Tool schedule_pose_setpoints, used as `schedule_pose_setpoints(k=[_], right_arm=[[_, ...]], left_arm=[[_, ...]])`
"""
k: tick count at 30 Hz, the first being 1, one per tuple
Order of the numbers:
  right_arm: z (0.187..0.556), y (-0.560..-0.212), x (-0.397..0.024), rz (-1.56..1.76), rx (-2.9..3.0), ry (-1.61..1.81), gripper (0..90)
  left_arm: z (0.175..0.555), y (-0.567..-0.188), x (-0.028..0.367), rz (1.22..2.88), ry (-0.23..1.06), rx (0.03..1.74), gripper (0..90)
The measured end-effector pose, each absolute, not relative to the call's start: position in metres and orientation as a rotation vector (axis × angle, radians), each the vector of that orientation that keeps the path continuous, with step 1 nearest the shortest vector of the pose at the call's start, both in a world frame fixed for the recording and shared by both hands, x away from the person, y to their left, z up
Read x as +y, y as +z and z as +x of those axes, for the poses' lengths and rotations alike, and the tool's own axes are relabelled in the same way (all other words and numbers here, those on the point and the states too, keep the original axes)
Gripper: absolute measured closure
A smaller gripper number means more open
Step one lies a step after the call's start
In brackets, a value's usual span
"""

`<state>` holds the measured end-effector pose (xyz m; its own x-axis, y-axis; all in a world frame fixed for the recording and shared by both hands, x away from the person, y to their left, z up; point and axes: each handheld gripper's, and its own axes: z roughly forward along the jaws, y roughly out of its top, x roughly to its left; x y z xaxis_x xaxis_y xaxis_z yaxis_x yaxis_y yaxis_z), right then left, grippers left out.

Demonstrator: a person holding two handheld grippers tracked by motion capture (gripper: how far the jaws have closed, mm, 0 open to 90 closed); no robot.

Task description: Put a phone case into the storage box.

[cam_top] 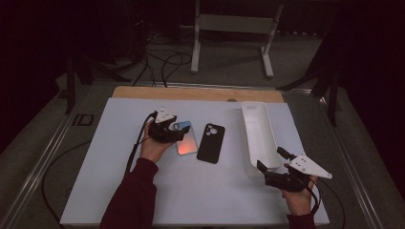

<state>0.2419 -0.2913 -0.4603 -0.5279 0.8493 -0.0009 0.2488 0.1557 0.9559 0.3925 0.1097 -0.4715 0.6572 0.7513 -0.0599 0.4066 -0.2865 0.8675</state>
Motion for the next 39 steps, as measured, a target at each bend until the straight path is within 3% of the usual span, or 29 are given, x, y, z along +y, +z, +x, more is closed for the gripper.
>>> schedule_pose_setpoints(k=[14,39], right_arm=[[0.241,-0.460,-0.291,1.042,1.876,1.392,9.7],[0.241,-0.462,-0.288,1.043,1.883,1.391,9.8]], left_arm=[[0.404,-0.488,0.079,2.014,0.331,0.881,88.6],[0.409,-0.525,0.047,2.211,0.241,0.925,90.0]])
